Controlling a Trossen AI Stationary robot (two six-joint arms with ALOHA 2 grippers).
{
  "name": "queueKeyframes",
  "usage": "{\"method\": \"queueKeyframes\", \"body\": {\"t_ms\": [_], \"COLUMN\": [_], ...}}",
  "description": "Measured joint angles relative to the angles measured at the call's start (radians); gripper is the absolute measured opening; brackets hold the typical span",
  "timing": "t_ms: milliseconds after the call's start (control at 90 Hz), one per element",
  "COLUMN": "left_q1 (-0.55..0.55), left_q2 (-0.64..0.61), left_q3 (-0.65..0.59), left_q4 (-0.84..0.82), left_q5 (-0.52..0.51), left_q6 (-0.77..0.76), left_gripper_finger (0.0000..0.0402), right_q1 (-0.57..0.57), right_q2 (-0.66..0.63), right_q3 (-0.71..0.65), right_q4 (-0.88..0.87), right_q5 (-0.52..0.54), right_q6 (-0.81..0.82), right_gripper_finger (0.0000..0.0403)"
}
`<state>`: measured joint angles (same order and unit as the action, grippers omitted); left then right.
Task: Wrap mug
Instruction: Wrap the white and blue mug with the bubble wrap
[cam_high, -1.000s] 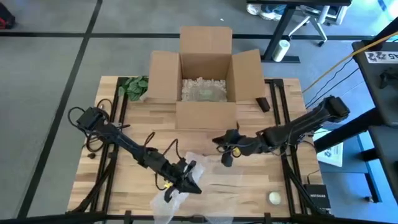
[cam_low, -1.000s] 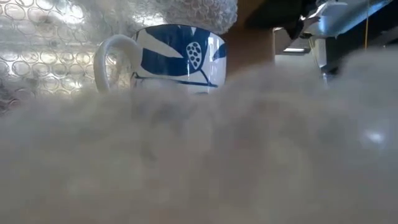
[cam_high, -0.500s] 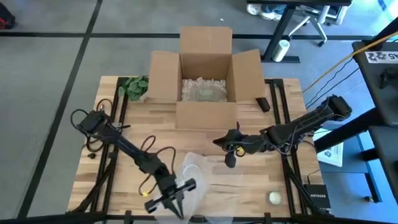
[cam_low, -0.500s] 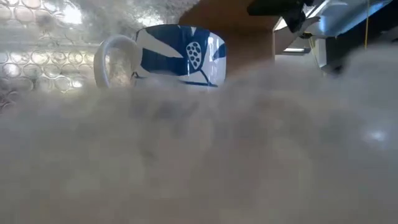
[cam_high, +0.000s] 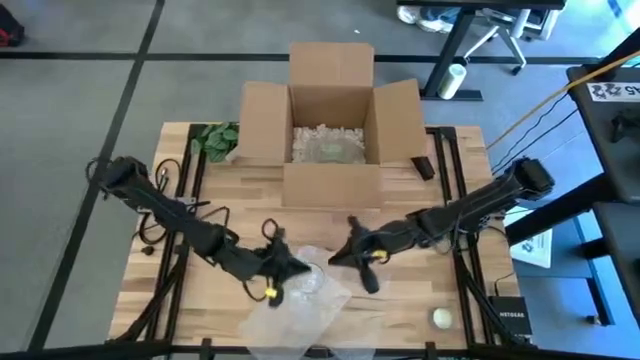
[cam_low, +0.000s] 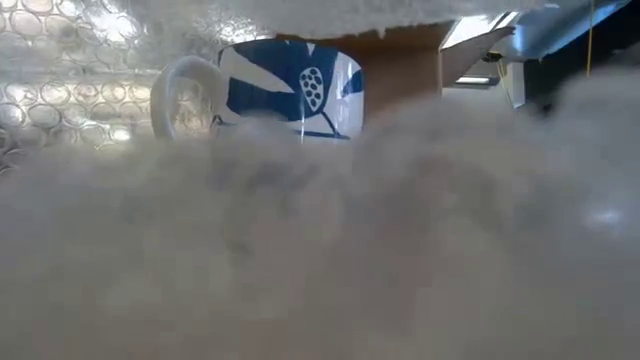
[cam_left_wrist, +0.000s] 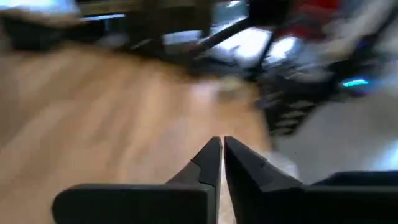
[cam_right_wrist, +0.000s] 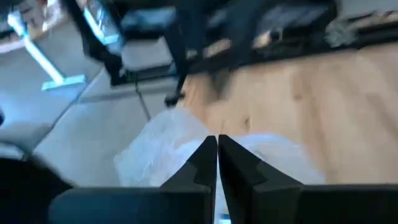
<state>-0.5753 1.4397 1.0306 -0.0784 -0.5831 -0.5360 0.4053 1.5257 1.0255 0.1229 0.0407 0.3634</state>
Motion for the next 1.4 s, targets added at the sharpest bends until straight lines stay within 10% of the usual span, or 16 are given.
{"method": "queueKeyframes", "body": {"t_ms": [478, 778, 1400], "left_q1": [-0.118, -0.23, -0.21], "left_q2": [-0.054, -0.013, 0.158], "left_q3": [-0.015, -0.177, -0.204], "left_q4": [-0.755, -0.344, 0.443], "left_q5": [0.026, 0.088, 0.132], "left_q6": [-0.782, -0.917, -0.448], "left_gripper_finger": [0.0, 0.0, 0.0], "right_q1": [-0.004, -0.039, -0.068], "right_q2": [0.42, 0.596, 0.7], "right_q3": [0.583, 0.825, 0.843], "right_q4": [-0.622, -0.904, -1.0], "right_q5": [-0.086, -0.086, -0.164], "right_q6": [-0.004, -0.006, -0.03], "right_gripper_finger": [0.0, 0.0, 0.0]}}
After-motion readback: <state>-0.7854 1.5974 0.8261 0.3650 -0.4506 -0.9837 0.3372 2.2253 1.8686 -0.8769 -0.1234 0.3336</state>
